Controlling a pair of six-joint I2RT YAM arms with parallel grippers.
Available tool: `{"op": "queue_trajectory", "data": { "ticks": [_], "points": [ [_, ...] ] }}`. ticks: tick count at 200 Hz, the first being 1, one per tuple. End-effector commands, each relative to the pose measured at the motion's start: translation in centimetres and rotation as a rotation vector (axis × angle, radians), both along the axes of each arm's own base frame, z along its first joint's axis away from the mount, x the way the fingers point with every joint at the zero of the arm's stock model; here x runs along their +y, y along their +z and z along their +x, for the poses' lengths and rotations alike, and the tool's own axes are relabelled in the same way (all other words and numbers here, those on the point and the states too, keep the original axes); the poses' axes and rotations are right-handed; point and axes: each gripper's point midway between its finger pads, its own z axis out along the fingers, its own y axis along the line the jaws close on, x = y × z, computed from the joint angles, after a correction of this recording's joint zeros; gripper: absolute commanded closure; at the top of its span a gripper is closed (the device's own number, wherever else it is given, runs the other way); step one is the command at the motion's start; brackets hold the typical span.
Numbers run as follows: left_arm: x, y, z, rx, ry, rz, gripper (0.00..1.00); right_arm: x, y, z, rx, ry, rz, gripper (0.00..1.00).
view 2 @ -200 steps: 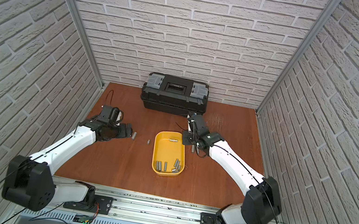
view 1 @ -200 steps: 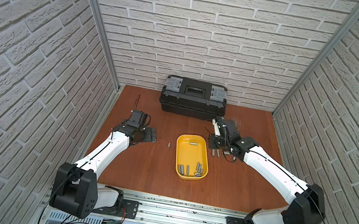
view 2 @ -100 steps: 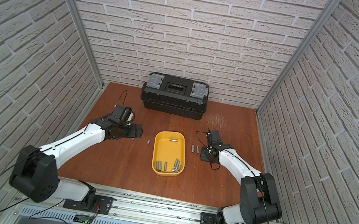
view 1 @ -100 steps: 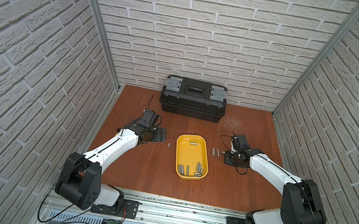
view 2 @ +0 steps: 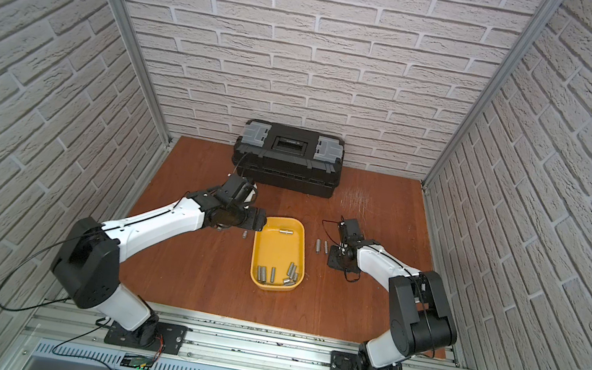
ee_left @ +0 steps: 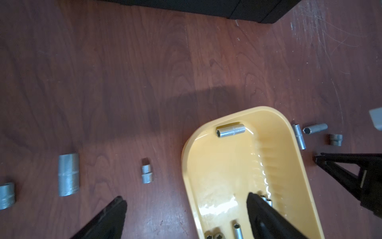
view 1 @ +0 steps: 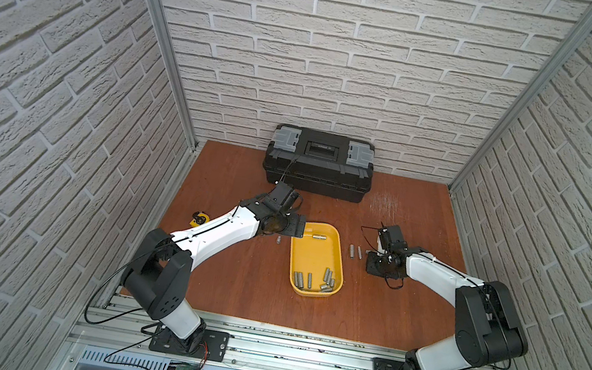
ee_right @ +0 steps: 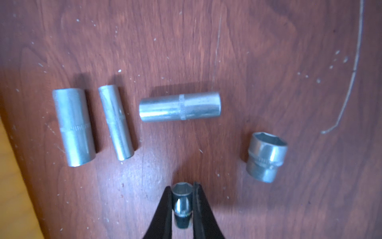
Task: Take out the socket from the storage box
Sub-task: Place the socket head at the center of the board.
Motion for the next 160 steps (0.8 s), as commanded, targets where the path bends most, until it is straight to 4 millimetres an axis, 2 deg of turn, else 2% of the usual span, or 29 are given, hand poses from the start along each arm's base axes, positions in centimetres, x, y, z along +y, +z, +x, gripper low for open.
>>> {"op": "queue_trajectory", "data": {
  "ticks": [1, 76, 135, 160],
  "points": [
    [-1.6, 0.1, 0.5, -0.006, -0.007, 0.03, 0.07, -0.2, -0.8, -0.4, 0.014, -0.018, 0.01, 0.83],
    [-6.2, -1.9, 0.0, 0.042, -0.064, 0.158, 0.12, -0.4, 1.6, -0.1, -0.024, 0.013, -0.005, 0.75],
    [-7.4, -3.7, -0.4, 0.089, -0.049, 0.215, 0.13, -0.5, 4.5, 0.0, -0.089, 0.018, -0.001, 0.68],
    [-7.5, -5.1, -0.4, 0.117, -0.047, 0.233, 0.12, -0.8, 5.7, 0.0, -0.118, 0.018, -0.008, 0.67]
  ]
}}
